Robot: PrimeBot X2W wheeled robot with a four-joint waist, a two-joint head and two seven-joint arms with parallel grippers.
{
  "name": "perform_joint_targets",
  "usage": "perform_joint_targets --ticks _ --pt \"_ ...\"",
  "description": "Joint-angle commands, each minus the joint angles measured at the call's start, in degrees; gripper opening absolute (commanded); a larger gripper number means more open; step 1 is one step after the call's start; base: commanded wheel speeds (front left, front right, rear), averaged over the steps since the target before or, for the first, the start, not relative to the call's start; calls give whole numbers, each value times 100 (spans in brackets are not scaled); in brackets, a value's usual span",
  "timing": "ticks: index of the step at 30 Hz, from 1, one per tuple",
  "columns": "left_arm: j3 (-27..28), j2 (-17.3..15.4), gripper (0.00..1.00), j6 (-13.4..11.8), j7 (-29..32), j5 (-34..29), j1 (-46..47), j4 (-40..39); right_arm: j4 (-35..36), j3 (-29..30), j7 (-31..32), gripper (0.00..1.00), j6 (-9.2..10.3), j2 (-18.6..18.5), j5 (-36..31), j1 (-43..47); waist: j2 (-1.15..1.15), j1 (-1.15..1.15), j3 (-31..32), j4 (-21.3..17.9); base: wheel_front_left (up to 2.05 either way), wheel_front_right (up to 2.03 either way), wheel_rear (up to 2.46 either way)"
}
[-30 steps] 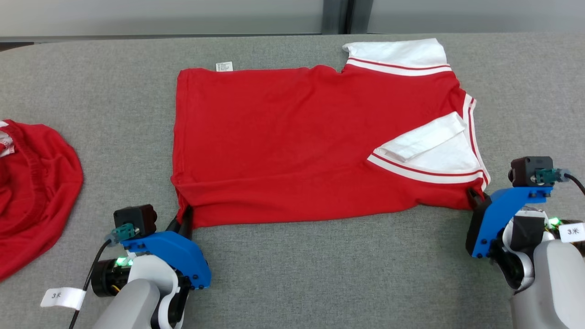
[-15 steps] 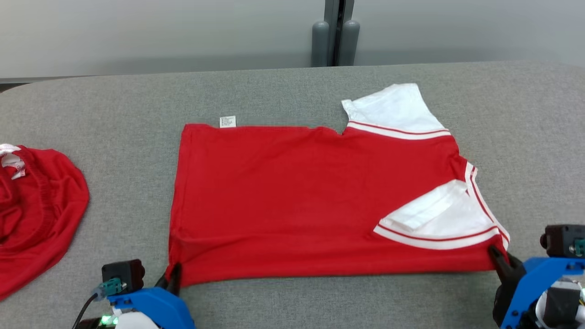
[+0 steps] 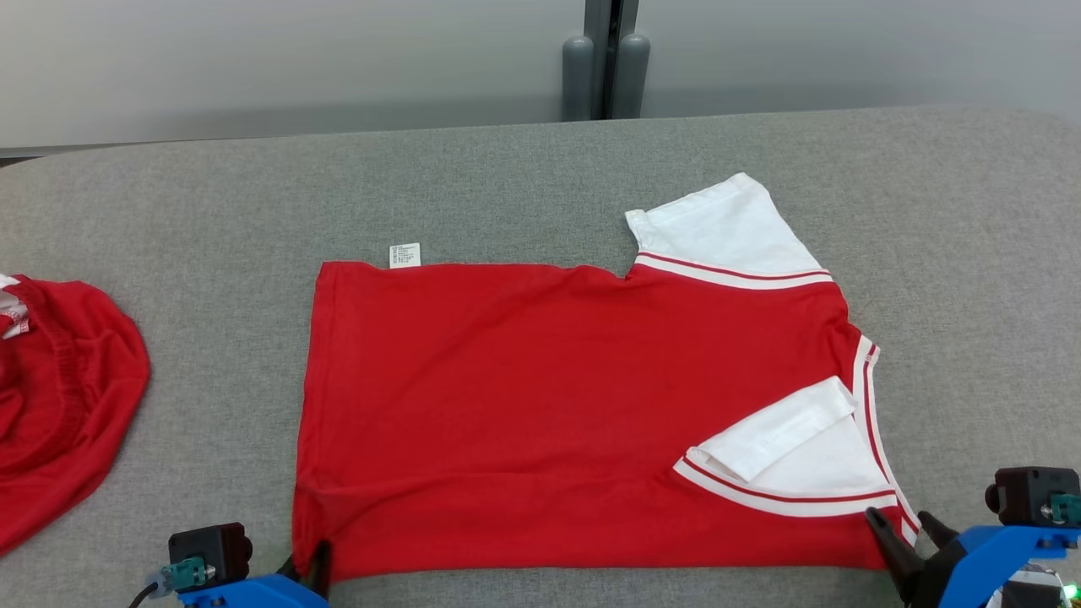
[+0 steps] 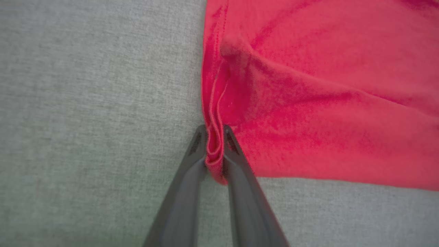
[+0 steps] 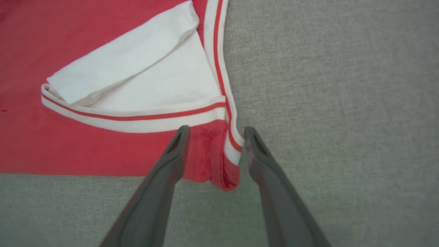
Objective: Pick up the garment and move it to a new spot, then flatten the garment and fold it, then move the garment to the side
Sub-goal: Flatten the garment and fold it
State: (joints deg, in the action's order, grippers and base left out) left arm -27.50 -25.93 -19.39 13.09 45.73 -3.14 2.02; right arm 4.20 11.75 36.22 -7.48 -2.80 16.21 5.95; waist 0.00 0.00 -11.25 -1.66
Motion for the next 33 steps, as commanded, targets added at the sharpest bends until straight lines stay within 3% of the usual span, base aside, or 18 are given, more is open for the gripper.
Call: perform_joint_targets --ticks 1,6,10,12,15,18,24,33 --pt "0 -47 100 -51 51 11 -65 -27 30 -38 -53 100 -3 -17 -48 -130 0 0 1 -5 0 0 0" --pt "48 -195 100 38 302 99 231 -357 260 -181 119 100 -3 -15 -325 -576 0 0 -35 -12 0 0 0" --pt "129 -574 100 258 702 40 816 -677 513 -435 580 100 -2 -201 -558 -1292 0 0 -178 -16 0 0 0" --pt "90 -759 100 492 1020 51 1261 -741 442 -586 832 100 -3 -373 -490 -1766 0 0 -249 -18 0 0 0" --pt "-102 -1079 100 1112 1614 39 2096 -604 141 -749 1231 100 -3 -572 -328 -2551 0 0 -379 -33 0 0 0" --pt "-151 -1072 100 1536 2034 191 2852 -233 -313 -881 1400 100 -3 -670 -212 -3366 0 0 -516 -75 0 0 0" --pt "-194 -968 100 2007 2496 329 3960 697 -1275 -1375 1330 100 -3 -734 -16 -4650 0 0 -855 -226 0 0 0" --pt "-257 -1006 100 2239 2589 153 4696 1606 -2180 -2086 836 100 -3 -834 63 -5940 0 0 -1464 -477 0 0 0"
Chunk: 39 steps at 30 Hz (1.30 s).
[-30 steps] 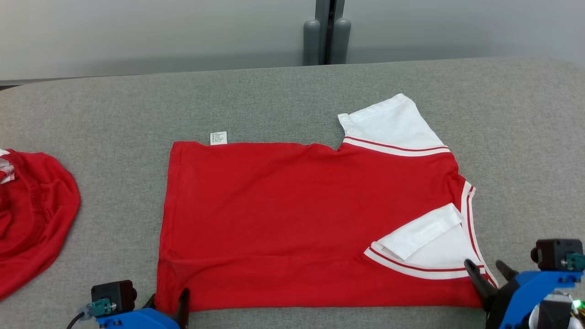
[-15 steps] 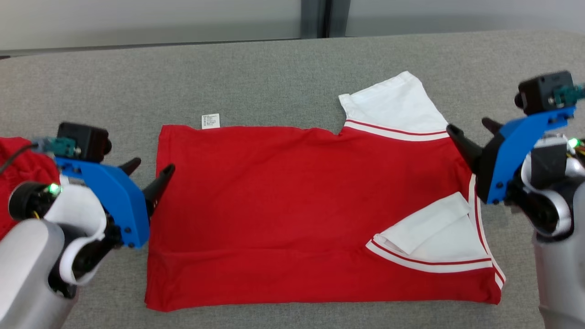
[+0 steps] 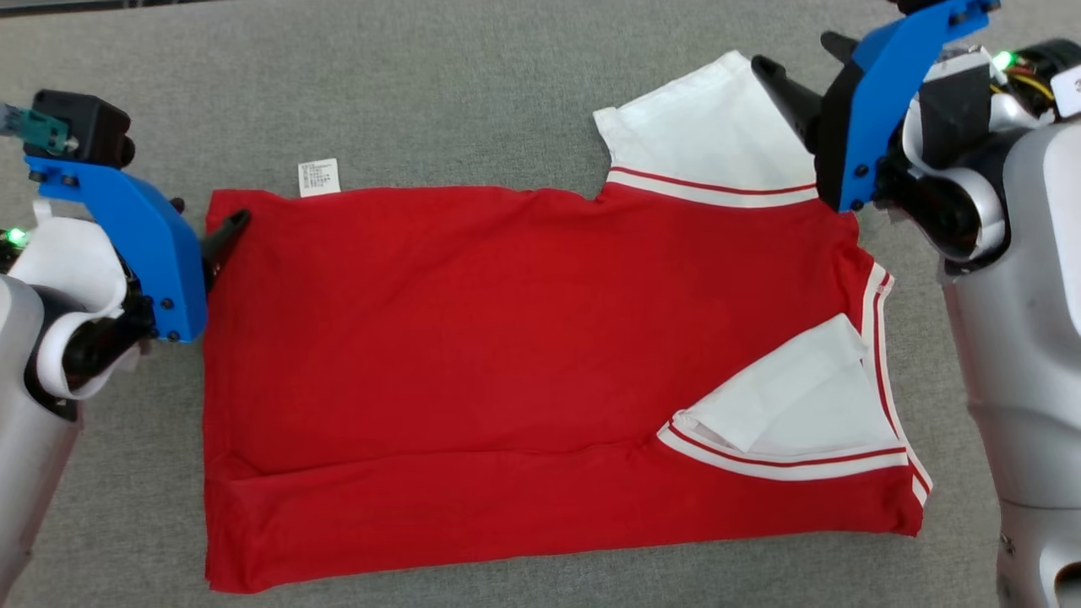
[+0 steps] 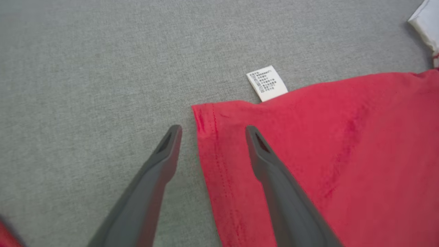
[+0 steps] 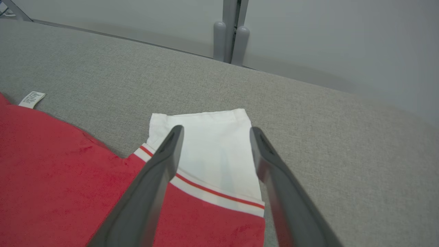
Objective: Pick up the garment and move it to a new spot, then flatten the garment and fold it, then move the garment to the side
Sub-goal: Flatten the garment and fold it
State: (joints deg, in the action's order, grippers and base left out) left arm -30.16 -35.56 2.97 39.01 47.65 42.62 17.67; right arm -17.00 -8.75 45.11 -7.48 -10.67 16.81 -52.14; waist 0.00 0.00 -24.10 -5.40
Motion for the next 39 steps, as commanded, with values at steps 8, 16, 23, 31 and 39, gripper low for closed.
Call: perform_joint_targets --ticks 8,16,23,31,39 --pt "-135 -86 100 1 -75 -256 215 533 -732 -335 -515 100 -3 -97 158 -640 0 0 -506 -220 0 0 0" --pt "-354 80 0 20 709 64 20 834 -1236 -400 -557 100 -3 -260 233 -977 0 0 -683 -125 0 0 0" --pt "-465 161 0 79 857 107 149 432 -1702 -256 -494 100 -2 -405 32 -1356 0 0 -910 198 0 0 0" --pt "-623 386 0 223 529 -35 319 308 -2472 97 -449 100 -3 -523 -420 -1674 0 0 -1197 628 0 0 0" --pt "-739 487 0 291 281 -135 387 466 -2831 -109 -418 100 -9 -507 -577 -1639 0 0 -1303 729 0 0 0"
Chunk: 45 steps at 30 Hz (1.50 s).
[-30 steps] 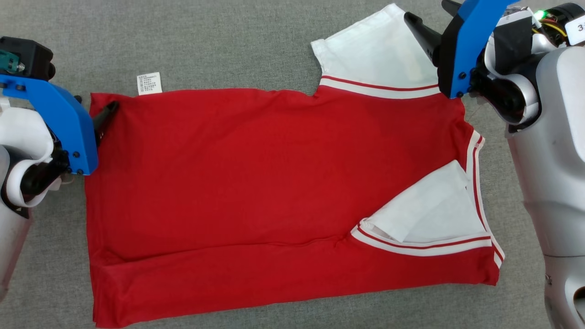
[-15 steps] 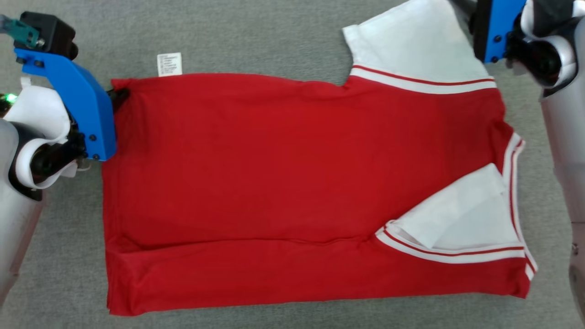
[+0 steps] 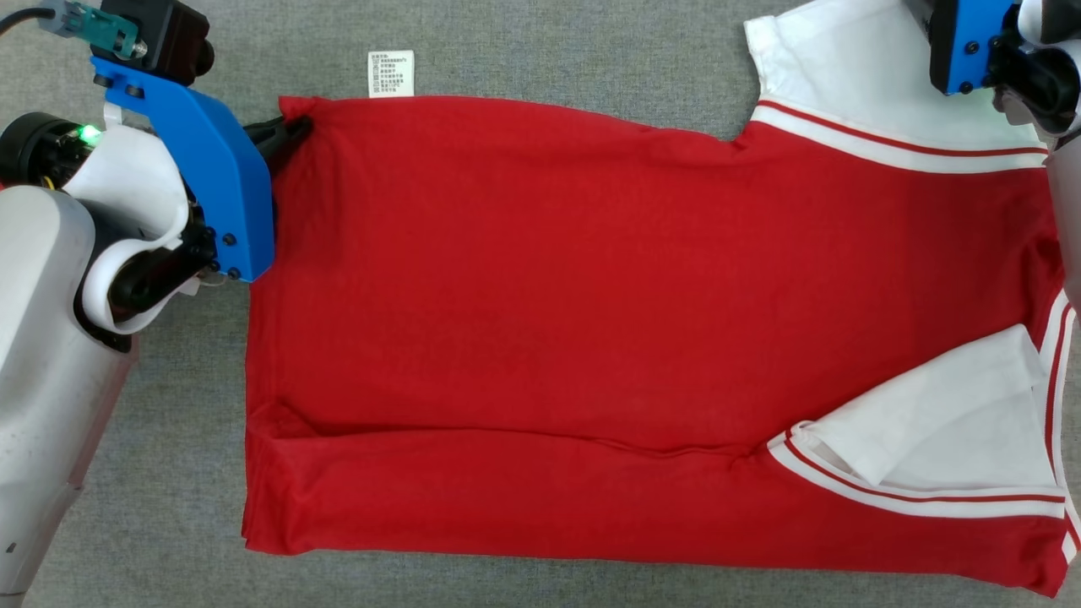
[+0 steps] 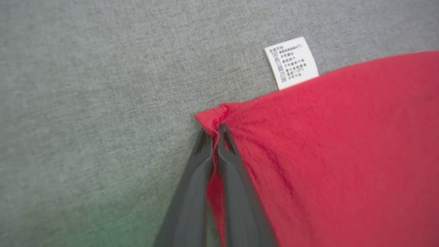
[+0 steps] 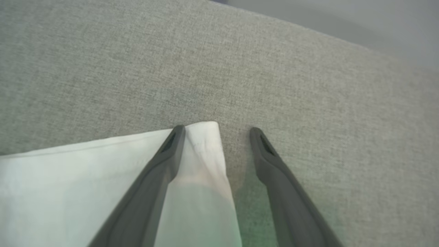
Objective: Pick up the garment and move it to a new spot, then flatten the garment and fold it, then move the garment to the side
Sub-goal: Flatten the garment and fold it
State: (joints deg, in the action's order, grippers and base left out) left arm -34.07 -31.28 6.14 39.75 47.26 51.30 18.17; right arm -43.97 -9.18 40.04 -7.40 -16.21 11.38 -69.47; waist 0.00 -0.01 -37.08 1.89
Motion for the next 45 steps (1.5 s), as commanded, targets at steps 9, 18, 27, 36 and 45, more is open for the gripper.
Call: perform_joint_targets --ticks 9,18,27,36,45 --pt "-293 90 0 -47 -187 -192 -332 629 -44 -543 86 0 -10 -127 269 169 0 1 77 -92 0 0 0" --pt "-131 101 0 -9 -1490 -563 -242 661 69 -523 -764 0 -10 -183 509 325 0 1 473 -166 0 0 0" --pt "-259 53 0 82 -2017 -400 -904 590 703 -1060 -1152 0 -10 -499 1404 1165 0 1 1175 -183 0 0 0" --pt "-429 -204 0 118 -3006 -469 -1834 93 2146 -1001 -1176 0 -10 -1132 1999 2636 0 1 1746 -184 0 0 0" --pt "-613 -417 0 -10 -3776 -859 -2492 -158 3536 -339 -767 0 -10 -1161 2016 4226 0 1 2082 -205 0 0 0"
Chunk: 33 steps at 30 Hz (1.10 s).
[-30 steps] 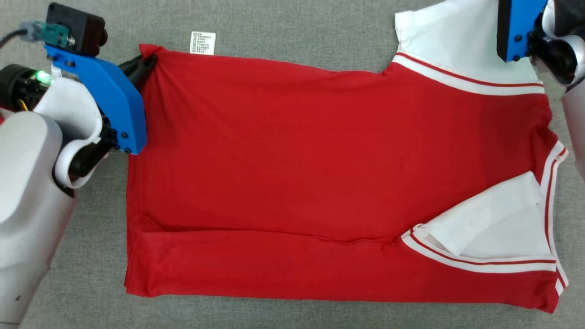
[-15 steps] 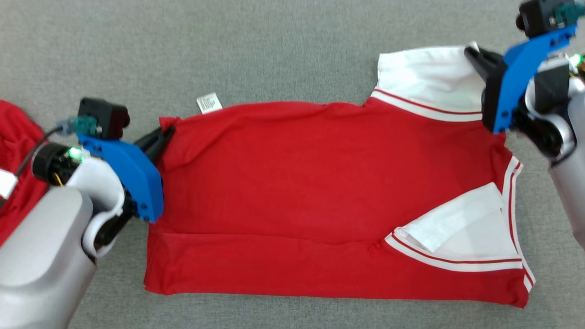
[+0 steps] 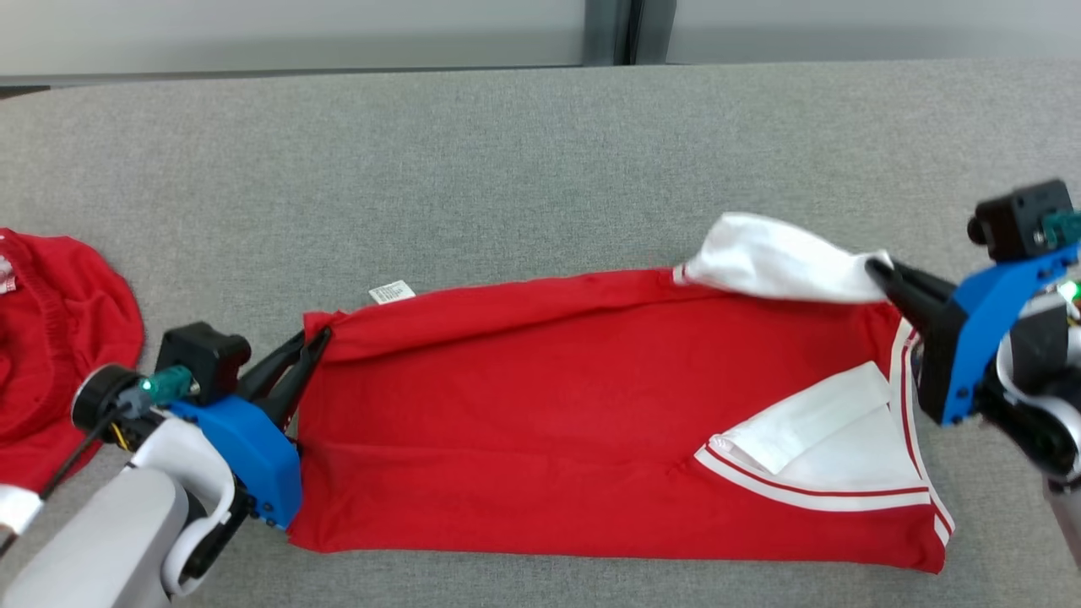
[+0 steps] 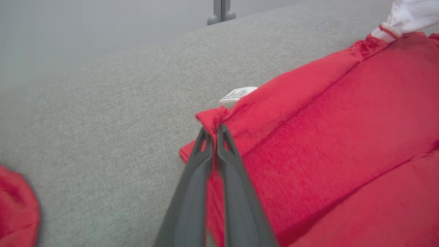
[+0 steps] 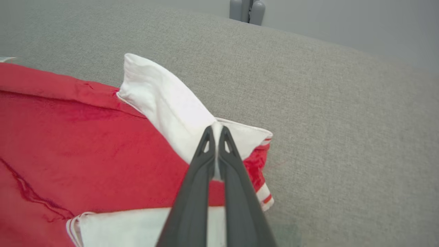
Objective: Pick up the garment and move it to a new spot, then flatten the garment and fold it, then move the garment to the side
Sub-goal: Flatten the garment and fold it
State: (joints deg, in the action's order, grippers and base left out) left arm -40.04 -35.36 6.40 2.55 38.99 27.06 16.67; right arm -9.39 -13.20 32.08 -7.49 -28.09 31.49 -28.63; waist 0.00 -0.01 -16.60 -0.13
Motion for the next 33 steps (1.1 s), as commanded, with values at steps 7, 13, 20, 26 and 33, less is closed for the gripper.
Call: perform_joint_targets --ticks 7,13,20,26,33 --pt "-194 -34 0 -140 -572 -433 -268 144 1006 729 564 0 -1 388 -174 1253 0 1 134 -49 0 0 0" --pt "-346 -55 0 -201 -945 -750 -337 336 1731 1112 972 0 -2 685 -339 1956 0 1 206 -86 0 0 0" --pt "-354 55 46 -347 -1162 -748 -465 599 2305 1383 1295 96 -2 1028 -520 2575 0 1 312 -106 0 0 0" --pt "-193 274 100 -541 -1325 -453 -700 697 2420 1522 1526 100 -2 1273 -638 2949 0 1 429 -86 0 0 0" --pt "385 650 100 -911 -1685 82 -1112 523 2525 1806 1207 100 -2 1496 -849 3072 0 1 577 -24 0 0 0"
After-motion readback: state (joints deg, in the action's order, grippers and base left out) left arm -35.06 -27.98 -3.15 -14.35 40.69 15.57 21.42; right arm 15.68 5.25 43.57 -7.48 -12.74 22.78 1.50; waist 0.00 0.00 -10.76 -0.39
